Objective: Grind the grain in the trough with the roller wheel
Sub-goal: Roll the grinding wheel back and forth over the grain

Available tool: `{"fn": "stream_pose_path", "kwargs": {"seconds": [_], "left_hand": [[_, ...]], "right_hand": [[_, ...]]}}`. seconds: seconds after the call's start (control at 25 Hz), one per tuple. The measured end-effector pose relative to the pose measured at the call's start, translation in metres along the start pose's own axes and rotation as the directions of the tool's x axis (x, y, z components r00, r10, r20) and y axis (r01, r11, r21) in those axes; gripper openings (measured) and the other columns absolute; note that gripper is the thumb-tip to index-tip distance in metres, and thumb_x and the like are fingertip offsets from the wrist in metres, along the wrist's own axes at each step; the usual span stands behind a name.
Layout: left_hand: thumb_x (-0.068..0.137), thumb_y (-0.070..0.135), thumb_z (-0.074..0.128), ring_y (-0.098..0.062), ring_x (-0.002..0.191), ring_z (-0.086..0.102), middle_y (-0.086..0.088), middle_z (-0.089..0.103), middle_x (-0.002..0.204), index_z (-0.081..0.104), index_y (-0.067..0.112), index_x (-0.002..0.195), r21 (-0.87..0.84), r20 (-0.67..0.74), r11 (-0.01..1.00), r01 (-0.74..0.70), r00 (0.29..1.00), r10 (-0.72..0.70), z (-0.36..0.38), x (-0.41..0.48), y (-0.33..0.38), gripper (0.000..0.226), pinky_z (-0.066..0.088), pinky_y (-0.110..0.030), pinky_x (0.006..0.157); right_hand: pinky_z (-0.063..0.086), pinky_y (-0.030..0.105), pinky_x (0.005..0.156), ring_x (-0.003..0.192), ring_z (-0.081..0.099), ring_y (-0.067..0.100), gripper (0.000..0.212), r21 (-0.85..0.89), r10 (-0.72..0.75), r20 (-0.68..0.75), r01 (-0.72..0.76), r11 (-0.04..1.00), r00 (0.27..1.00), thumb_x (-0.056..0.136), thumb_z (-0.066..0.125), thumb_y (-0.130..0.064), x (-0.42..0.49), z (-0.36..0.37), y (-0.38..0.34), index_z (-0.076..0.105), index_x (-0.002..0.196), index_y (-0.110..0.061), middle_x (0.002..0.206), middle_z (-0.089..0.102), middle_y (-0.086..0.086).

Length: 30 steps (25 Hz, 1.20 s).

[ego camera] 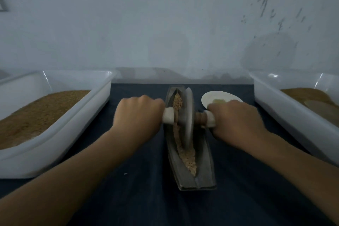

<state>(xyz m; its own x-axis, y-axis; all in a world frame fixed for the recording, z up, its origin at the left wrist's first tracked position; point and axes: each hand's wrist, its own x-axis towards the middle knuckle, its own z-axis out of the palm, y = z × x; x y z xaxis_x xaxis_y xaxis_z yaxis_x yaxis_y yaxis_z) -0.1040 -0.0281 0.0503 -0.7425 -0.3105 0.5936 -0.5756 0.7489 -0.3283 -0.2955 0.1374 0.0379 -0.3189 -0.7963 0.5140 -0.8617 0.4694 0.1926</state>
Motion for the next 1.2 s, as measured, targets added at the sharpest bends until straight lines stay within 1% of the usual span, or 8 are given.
{"fn": "stream_pose_path", "kwargs": {"seconds": [0.16, 0.28, 0.4, 0.52, 0.68, 0.84, 0.96, 1.2], "left_hand": [[0.056, 0.026, 0.076, -0.012, 0.039, 0.014, 0.007, 0.028, 0.048, 0.036, 0.026, 0.061, -0.023, -0.053, 0.999, -0.037, 0.998, 0.036, -0.002, -0.016, -0.007, 0.041, 0.008, -0.019, 0.048], [0.080, 0.026, 0.065, -0.015, 0.045, 0.024, 0.005, 0.035, 0.058, 0.050, 0.023, 0.071, -0.016, 0.094, 0.990, 0.138, 0.986, -0.136, 0.022, 0.026, -0.001, 0.017, 0.022, -0.027, 0.047], [0.087, 0.031, 0.059, -0.020, 0.061, 0.046, 0.003, 0.048, 0.070, 0.056, 0.024, 0.080, -0.087, 0.234, 0.974, 0.209, 0.955, -0.184, 0.032, 0.056, -0.005, 0.011, 0.037, -0.033, 0.059], [0.080, 0.034, 0.067, -0.014, 0.048, 0.030, 0.008, 0.035, 0.059, 0.044, 0.029, 0.070, -0.078, 0.104, 0.986, 0.151, 0.984, -0.142, 0.023, 0.019, -0.006, 0.026, 0.027, -0.027, 0.049], [0.060, 0.034, 0.066, -0.006, 0.047, 0.000, 0.014, 0.012, 0.055, 0.025, 0.032, 0.066, -0.094, -0.100, 0.995, -0.014, 0.995, 0.005, 0.011, -0.018, -0.008, 0.041, 0.004, -0.017, 0.050], [0.080, 0.028, 0.062, -0.018, 0.048, 0.033, 0.004, 0.041, 0.061, 0.051, 0.024, 0.073, -0.043, 0.114, 0.990, 0.136, 0.985, -0.131, 0.027, 0.033, -0.001, 0.013, 0.027, -0.028, 0.049], [0.087, 0.033, 0.059, -0.023, 0.066, 0.051, 0.001, 0.055, 0.077, 0.059, 0.022, 0.086, -0.117, 0.250, 0.971, 0.207, 0.953, -0.173, 0.033, 0.057, -0.005, 0.010, 0.040, -0.034, 0.061], [0.060, 0.031, 0.069, -0.008, 0.046, 0.000, 0.012, 0.011, 0.055, 0.025, 0.030, 0.067, -0.076, -0.127, 0.995, -0.062, 0.991, 0.052, 0.010, -0.019, -0.006, 0.044, 0.005, -0.018, 0.049]], "right_hand": [[0.009, 0.019, 0.050, 0.047, 0.037, 0.021, 0.021, -0.010, -0.037, -0.115, 0.036, 0.999, 0.993, 0.062, 0.057, -0.043, -0.014, -0.003, 0.005, 0.041, 0.071, -0.034, 0.057, 0.026, -0.013], [0.027, 0.025, 0.051, 0.067, 0.053, 0.023, 0.018, -0.021, 0.045, 0.048, -0.044, 0.999, 0.998, 0.082, 0.066, -0.040, 0.040, 0.008, -0.007, 0.050, 0.079, -0.032, 0.078, 0.058, -0.005], [0.043, 0.032, 0.064, 0.086, 0.064, 0.026, 0.015, -0.053, 0.052, 0.153, -0.044, 0.998, 0.987, 0.088, 0.068, -0.038, 0.082, 0.003, -0.009, 0.065, 0.097, -0.026, 0.096, 0.066, 0.003], [0.040, 0.031, 0.057, 0.076, 0.060, 0.023, 0.012, -0.027, -0.025, 0.136, 0.029, 0.999, 0.990, 0.082, 0.066, -0.034, 0.050, -0.009, -0.007, 0.054, 0.081, -0.031, 0.085, 0.061, -0.003], [0.010, 0.018, 0.047, 0.049, 0.032, 0.015, 0.014, -0.047, -0.131, -0.094, 0.127, 0.991, 0.987, 0.060, 0.052, -0.040, -0.006, -0.013, 0.000, 0.040, 0.065, -0.035, 0.058, 0.043, -0.012], [0.036, 0.029, 0.057, 0.073, 0.055, 0.022, 0.013, -0.012, 0.052, 0.147, -0.051, 0.999, 0.988, 0.084, 0.064, -0.038, 0.053, 0.001, -0.011, 0.055, 0.079, -0.032, 0.085, 0.062, -0.004], [0.041, 0.033, 0.064, 0.085, 0.062, 0.025, 0.011, -0.052, 0.071, 0.173, -0.063, 0.997, 0.982, 0.088, 0.067, -0.030, 0.086, 0.002, -0.017, 0.067, 0.099, -0.027, 0.095, 0.066, 0.001], [0.014, 0.019, 0.044, 0.052, 0.040, 0.017, 0.032, -0.052, -0.208, -0.063, 0.205, 0.977, 0.976, 0.063, 0.071, -0.031, -0.005, -0.004, 0.003, 0.042, 0.074, -0.035, 0.063, 0.050, -0.010]]}}
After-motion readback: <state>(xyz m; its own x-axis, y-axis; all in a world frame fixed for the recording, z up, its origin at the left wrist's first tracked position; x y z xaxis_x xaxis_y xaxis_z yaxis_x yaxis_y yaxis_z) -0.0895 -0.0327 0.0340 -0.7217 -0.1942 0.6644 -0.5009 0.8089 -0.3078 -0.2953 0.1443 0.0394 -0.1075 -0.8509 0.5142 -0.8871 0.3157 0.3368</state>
